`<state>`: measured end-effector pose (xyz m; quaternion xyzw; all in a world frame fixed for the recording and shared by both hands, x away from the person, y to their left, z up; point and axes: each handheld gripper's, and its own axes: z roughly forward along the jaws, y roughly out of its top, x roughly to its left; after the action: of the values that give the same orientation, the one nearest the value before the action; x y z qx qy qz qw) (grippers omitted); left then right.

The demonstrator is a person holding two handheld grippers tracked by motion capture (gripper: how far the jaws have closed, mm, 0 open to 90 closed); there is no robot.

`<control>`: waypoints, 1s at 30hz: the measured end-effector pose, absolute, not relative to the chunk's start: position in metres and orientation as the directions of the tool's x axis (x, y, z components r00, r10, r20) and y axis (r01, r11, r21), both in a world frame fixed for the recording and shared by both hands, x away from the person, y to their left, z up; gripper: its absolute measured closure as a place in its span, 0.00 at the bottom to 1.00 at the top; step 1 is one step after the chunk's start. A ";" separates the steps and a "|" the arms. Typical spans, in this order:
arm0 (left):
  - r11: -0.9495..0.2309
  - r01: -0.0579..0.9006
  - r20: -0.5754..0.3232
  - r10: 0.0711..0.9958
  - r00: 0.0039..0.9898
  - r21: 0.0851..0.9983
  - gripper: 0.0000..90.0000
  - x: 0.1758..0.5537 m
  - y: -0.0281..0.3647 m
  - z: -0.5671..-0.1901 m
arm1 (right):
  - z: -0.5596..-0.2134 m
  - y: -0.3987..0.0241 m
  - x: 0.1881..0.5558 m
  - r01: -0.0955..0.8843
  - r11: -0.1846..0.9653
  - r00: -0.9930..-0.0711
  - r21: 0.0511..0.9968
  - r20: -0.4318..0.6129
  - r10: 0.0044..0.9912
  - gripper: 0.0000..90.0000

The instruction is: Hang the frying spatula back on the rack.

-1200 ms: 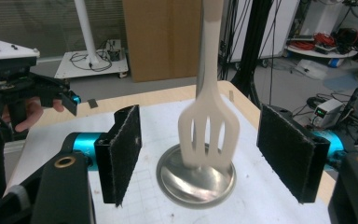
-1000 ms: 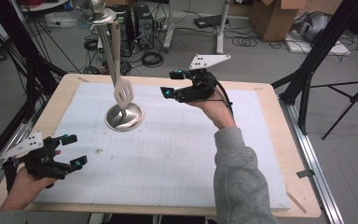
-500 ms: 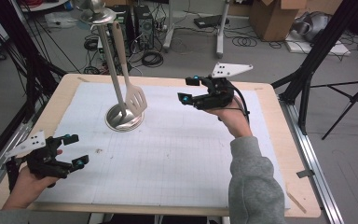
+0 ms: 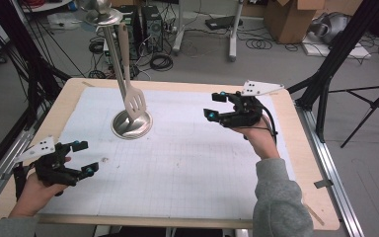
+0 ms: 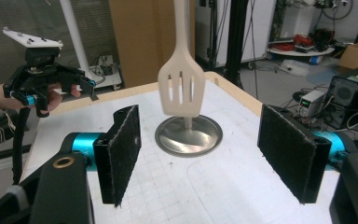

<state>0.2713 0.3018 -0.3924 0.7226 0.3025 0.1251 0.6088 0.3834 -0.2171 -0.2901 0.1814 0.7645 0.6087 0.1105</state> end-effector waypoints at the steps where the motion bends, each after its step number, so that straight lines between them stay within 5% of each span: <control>1: -0.074 0.283 -0.187 0.589 0.786 0.956 0.03 0.272 0.301 -0.392 | -0.291 -0.220 0.382 0.147 0.191 -0.908 0.970 0.056 0.414 0.33; 30: -0.055 0.288 -0.201 0.591 0.781 0.956 0.03 0.285 0.297 -0.396 | -0.340 -0.272 0.339 0.195 0.162 -0.834 0.967 0.076 0.547 0.27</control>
<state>0.2852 0.2968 -0.3962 0.7157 0.3068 0.1231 0.6152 0.3393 -0.2724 -0.3397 0.2478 0.7478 0.5980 0.1472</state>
